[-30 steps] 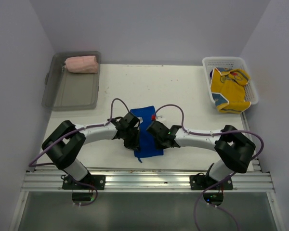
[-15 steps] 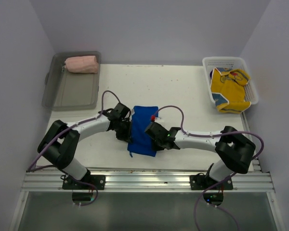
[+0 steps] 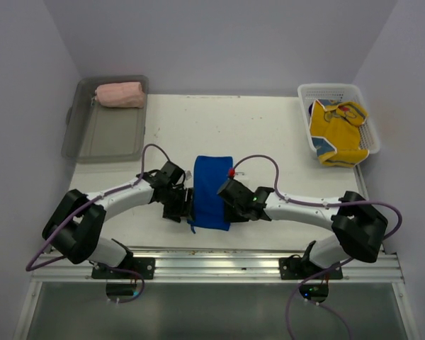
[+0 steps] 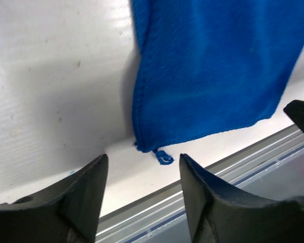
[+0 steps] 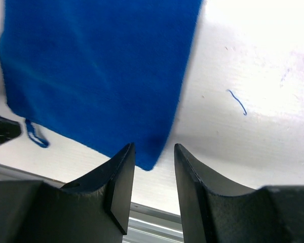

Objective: Roll the towels
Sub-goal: Roll the towel

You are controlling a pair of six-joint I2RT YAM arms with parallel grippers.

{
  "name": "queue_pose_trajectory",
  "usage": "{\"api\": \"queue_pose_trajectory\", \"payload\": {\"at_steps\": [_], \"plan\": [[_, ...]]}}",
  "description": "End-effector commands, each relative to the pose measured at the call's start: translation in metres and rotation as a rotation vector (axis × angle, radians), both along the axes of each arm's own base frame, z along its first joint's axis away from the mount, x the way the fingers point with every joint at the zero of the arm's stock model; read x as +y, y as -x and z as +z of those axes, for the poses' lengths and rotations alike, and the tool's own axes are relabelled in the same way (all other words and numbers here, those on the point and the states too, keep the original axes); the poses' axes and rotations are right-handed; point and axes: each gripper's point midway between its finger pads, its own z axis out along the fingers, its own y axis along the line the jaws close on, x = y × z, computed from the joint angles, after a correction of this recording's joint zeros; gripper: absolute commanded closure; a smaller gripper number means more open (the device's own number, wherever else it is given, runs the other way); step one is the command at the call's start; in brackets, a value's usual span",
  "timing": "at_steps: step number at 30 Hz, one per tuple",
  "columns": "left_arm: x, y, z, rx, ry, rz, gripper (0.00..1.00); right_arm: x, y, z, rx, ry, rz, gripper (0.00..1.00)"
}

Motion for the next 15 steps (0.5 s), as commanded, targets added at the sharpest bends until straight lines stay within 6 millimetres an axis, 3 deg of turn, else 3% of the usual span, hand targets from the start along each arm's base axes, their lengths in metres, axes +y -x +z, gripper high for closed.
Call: {"api": "queue_pose_trajectory", "payload": {"at_steps": [1, 9, 15], "plan": [[-0.003, 0.003, -0.002, 0.008, 0.026, 0.022, 0.4, -0.002, 0.009, -0.004, 0.037, -0.048, -0.055, 0.59], [-0.007, 0.013, -0.012, 0.042, 0.036, 0.044, 0.53, -0.003, 0.018, -0.016, 0.081, -0.07, -0.09, 0.58], [-0.012, 0.014, -0.017, 0.065, 0.049, 0.065, 0.7, 0.002, 0.022, -0.02, 0.104, -0.094, -0.085, 0.6]]}}
